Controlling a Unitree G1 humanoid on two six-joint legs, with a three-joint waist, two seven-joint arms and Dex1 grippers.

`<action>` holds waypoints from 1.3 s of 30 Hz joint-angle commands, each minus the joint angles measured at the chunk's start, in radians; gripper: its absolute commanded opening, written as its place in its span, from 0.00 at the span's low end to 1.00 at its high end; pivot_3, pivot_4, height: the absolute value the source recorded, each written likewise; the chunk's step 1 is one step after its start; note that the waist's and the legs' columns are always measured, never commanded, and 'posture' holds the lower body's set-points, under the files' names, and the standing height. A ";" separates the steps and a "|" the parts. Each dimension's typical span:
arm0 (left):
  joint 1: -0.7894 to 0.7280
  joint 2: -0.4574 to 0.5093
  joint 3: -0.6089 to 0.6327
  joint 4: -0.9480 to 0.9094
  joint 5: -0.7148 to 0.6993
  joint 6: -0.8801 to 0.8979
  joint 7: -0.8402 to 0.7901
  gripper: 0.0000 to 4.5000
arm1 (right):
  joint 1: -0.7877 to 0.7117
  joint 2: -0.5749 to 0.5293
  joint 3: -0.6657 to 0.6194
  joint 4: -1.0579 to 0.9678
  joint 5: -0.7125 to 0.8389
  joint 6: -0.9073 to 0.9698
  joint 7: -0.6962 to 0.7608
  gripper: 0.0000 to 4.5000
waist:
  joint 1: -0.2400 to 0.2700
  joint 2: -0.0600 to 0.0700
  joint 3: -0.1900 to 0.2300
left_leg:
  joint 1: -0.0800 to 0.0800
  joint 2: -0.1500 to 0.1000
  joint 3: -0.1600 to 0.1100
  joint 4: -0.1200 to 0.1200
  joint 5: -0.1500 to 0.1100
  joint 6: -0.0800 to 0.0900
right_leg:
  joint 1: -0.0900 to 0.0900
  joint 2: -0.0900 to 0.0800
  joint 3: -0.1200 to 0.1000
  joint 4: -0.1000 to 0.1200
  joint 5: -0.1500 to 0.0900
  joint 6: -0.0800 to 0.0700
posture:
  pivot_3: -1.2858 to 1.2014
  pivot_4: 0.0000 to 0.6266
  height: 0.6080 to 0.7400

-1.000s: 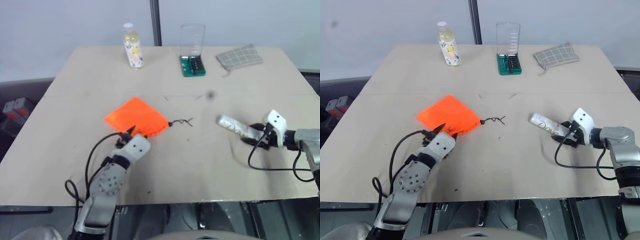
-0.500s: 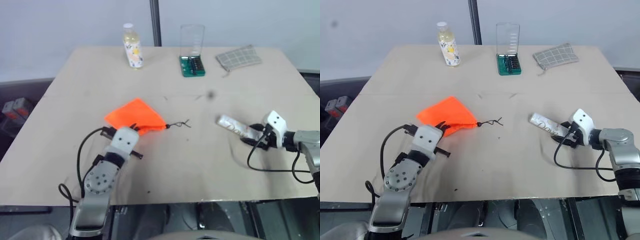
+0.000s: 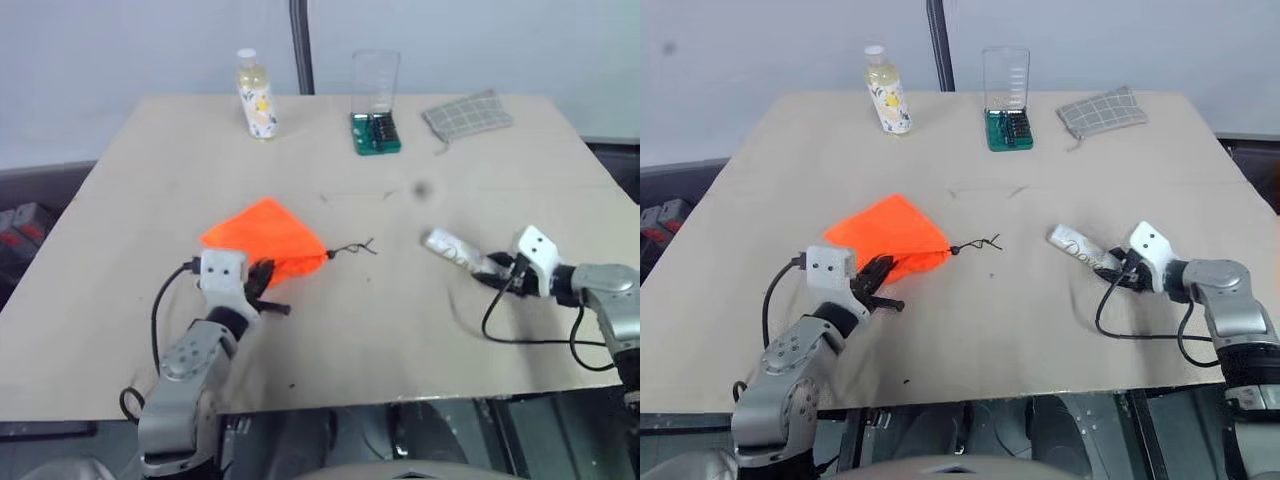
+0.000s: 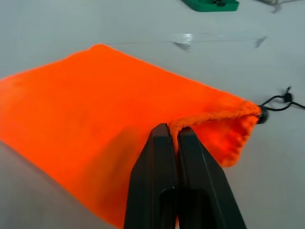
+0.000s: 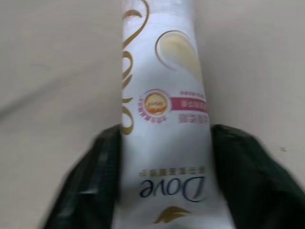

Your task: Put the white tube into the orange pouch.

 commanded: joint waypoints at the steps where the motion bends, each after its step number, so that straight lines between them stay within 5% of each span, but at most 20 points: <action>1: -0.008 0.004 0.023 -0.050 -0.049 0.001 0.009 0.00 | 0.046 0.006 0.047 0.035 -0.036 0.040 -0.010 0.31 | -0.001 -0.001 0.000 | 0.003 0.000 0.000 0.000 0.000 0.000 | 0.003 0.000 0.000 0.000 -0.003 -0.002 | 0.52 0.24 1.00; 7: -0.008 0.025 0.018 -0.041 -0.083 -0.013 0.007 0.00 | 0.053 0.010 0.033 0.019 -0.006 0.053 0.000 0.31 | 0.000 -0.001 0.001 | 0.010 0.000 -0.002 0.000 -0.003 -0.004 | 0.011 0.000 -0.001 -0.003 -0.004 -0.001 | 0.52 0.24 1.00; 11: -0.004 0.033 0.011 -0.038 -0.092 -0.021 0.014 0.00 | 0.050 0.015 0.033 0.002 -0.005 0.057 -0.010 0.09 | -0.003 -0.001 0.001 | 0.009 0.000 -0.003 -0.002 -0.003 -0.004 | 0.011 0.000 -0.002 -0.006 -0.004 -0.002 | 0.52 0.24 1.00; 13: -0.005 0.037 0.010 -0.032 -0.098 -0.030 0.012 0.00 | 0.048 0.018 0.039 -0.032 0.000 0.055 -0.001 0.09 | -0.003 -0.001 0.001 | 0.009 0.001 -0.003 -0.003 -0.003 -0.004 | 0.011 0.000 -0.002 -0.006 -0.004 -0.002 | 0.52 0.24 1.00; 20: -0.014 0.041 0.009 -0.019 -0.138 -0.044 0.003 0.00 | 0.019 0.045 0.139 -0.427 0.093 0.256 0.059 0.09 | -0.006 0.003 0.004 | 0.007 0.003 -0.003 -0.006 -0.002 -0.004 | 0.008 -0.001 -0.002 -0.008 -0.004 -0.002 | 0.52 0.24 1.00; 24: -0.029 0.036 -0.015 -0.014 -0.158 -0.047 0.007 0.00 | -0.034 0.084 0.314 -0.584 0.071 0.384 0.072 0.09 | 0.000 0.008 0.007 | -0.003 0.003 -0.004 -0.007 -0.001 -0.003 | -0.002 0.002 -0.003 -0.008 0.001 -0.001 | 0.52 0.24 1.00; 31: -0.003 0.064 -0.106 -0.050 -0.167 -0.066 -0.038 0.00 | -0.223 0.247 0.449 -0.447 -0.012 0.519 -0.051 0.09 | -0.001 0.008 0.007 | -0.014 -0.001 -0.004 -0.004 0.001 -0.007 | -0.012 -0.001 -0.003 -0.009 0.002 -0.002 | 0.52 0.24 1.00; 39: 0.098 0.147 -0.194 -0.111 -0.158 -0.109 -0.094 0.00 | -0.324 0.338 0.433 -0.366 -0.006 0.595 -0.103 0.09 | -0.004 0.010 0.007 | -0.013 0.001 -0.005 -0.005 -0.001 -0.004 | -0.012 0.001 -0.003 -0.008 0.002 -0.003 | 0.52 0.24 1.00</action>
